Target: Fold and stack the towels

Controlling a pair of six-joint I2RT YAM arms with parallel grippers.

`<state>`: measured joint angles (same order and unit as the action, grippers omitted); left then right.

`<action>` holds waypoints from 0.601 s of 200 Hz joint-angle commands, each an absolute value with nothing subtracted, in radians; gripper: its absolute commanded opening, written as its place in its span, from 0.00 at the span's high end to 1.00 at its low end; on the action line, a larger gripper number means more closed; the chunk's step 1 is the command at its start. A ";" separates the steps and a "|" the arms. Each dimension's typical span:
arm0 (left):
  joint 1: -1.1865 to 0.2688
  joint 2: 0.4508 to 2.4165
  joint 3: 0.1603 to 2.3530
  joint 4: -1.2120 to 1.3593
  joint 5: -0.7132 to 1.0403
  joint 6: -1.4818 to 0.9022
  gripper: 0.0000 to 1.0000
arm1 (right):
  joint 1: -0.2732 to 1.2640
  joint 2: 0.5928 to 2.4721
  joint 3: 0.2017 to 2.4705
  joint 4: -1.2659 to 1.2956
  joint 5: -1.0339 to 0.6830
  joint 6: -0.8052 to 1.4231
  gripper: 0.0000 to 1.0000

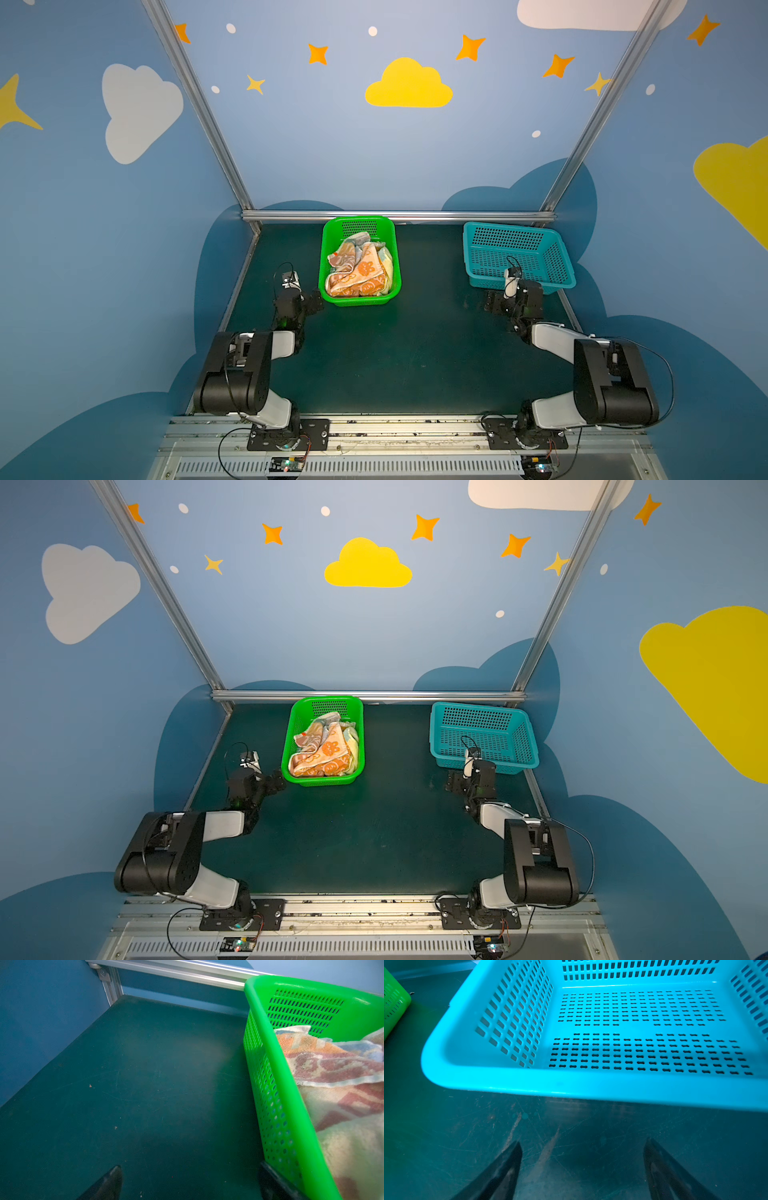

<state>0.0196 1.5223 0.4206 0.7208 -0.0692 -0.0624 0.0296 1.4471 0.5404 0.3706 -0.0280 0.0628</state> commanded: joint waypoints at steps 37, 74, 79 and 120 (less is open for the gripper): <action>0.019 1.510 0.439 0.703 -0.014 -0.031 0.00 | 0.031 1.441 0.577 0.338 -0.028 0.049 0.13; 0.008 1.371 0.504 0.454 -0.087 -0.057 0.00 | 0.050 1.342 0.576 0.260 -0.007 0.040 0.14; 0.008 1.353 0.515 0.409 -0.106 -0.067 0.00 | 0.053 1.325 0.575 0.239 -0.001 0.040 0.13; 0.008 1.219 0.573 0.184 -0.177 -0.158 0.00 | 0.066 1.230 0.609 0.084 0.016 0.080 0.13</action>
<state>0.0090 1.2816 0.5392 0.3851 -0.1162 -0.0837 0.0563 1.2720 0.5667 0.1997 -0.0002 0.0544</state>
